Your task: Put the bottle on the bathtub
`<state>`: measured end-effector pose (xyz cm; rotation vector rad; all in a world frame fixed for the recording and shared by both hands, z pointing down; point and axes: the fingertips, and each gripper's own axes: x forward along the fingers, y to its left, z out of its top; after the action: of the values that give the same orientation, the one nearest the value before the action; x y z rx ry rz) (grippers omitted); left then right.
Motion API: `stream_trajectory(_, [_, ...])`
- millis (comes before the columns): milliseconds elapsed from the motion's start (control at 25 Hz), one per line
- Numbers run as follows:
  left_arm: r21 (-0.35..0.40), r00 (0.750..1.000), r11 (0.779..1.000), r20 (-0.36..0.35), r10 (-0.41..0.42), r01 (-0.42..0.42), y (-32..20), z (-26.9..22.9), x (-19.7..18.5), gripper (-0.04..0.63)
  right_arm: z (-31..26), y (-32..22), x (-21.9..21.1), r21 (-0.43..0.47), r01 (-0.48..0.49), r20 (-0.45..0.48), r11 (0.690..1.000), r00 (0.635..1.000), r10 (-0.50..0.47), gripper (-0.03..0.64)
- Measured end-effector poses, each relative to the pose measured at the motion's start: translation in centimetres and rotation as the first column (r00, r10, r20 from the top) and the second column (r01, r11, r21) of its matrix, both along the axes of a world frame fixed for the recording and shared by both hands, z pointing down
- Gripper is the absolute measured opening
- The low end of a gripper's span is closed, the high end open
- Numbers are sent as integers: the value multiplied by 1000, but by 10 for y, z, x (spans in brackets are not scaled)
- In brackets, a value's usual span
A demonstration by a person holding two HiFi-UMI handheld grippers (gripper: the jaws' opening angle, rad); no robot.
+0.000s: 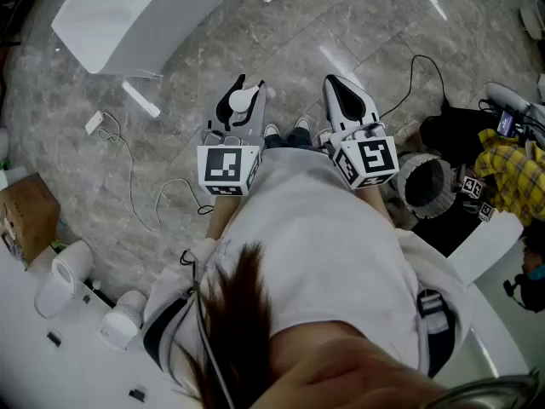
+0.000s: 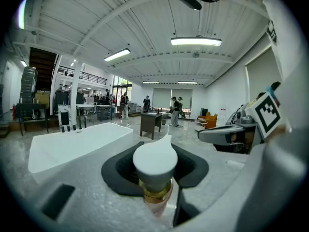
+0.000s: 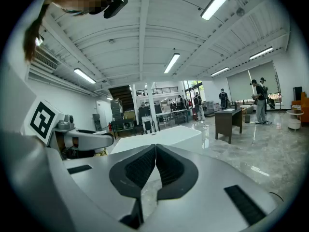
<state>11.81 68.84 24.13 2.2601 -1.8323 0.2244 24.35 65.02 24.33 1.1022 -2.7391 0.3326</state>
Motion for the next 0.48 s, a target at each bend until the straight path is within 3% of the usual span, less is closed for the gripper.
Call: stream_trajectory(480, [10, 1000, 1000, 4, -19, 19, -2, -9, 25, 140, -7, 0, 25, 13, 25, -6, 1000, 1000, -25, 12])
